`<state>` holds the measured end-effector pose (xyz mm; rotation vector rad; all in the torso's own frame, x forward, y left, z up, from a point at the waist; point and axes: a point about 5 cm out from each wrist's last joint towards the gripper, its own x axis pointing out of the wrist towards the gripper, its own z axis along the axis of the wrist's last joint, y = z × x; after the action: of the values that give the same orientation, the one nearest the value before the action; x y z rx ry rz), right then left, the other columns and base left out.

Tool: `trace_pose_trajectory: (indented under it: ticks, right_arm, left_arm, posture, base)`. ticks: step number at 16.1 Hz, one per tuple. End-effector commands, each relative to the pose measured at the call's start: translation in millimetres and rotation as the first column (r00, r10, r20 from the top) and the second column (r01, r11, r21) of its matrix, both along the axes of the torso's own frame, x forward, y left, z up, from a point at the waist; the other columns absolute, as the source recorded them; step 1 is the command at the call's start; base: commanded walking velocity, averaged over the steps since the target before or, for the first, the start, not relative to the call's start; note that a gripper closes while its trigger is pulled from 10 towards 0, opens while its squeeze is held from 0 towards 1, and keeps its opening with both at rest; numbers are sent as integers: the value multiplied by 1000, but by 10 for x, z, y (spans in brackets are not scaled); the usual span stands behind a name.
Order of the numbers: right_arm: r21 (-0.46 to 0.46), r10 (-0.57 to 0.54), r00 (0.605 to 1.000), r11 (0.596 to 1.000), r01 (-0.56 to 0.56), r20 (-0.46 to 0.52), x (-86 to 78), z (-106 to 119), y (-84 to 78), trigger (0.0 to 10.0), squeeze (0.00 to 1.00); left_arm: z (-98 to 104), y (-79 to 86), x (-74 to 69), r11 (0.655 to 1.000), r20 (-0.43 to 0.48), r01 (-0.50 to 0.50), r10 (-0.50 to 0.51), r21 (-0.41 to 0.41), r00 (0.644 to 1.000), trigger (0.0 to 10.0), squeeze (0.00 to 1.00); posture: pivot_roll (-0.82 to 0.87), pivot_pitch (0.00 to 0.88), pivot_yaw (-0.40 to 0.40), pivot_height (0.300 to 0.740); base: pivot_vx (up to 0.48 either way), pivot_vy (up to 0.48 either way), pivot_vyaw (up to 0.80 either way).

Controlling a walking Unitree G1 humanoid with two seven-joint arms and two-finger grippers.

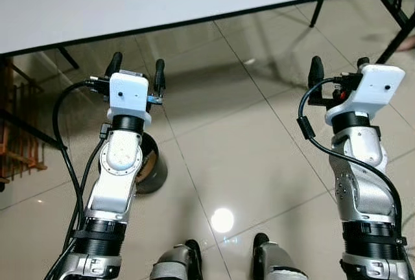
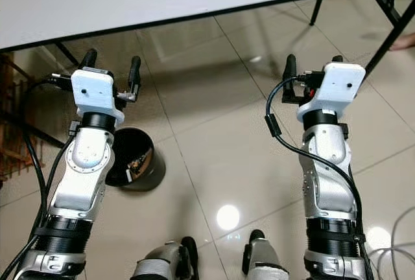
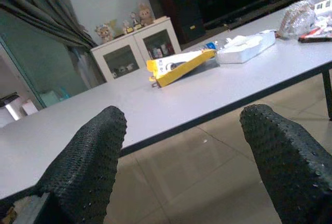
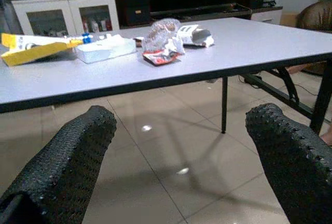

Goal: Picking trash to rubbish bin

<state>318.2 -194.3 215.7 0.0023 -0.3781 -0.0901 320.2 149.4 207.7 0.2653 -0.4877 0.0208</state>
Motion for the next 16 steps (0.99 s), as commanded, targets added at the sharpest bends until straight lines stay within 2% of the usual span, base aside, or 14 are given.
trace_pose_trajectory:
  ticks: [1, 12, 16]
  right_arm:
    - [8, 5, 1000, 1000, -5, 20, -14, 50, 36, 10000, 0]
    - [13, -12, 1000, 1000, 12, 7, -29, 10, 15, 10000, 0]
    - [-5, -8, 1000, 1000, 8, 17, -18, 59, 29, 10000, 0]
  left_arm:
    - [34, 14, -8, 1000, 10, 4, -4, -2, 1000, 10000, 0]
    - [4, -13, -25, 1000, -2, 16, -16, -2, 1000, 10000, 0]
    - [-32, -33, -15, 1000, -12, 21, -21, -15, 1000, 10000, 0]
  posture:
    - [45, 199, 125, 740]
    - [45, 172, 132, 740]
    - [29, 161, 118, 740]
  base:
    - [304, 0, 0]
    - [328, 0, 0]
    - [362, 0, 0]
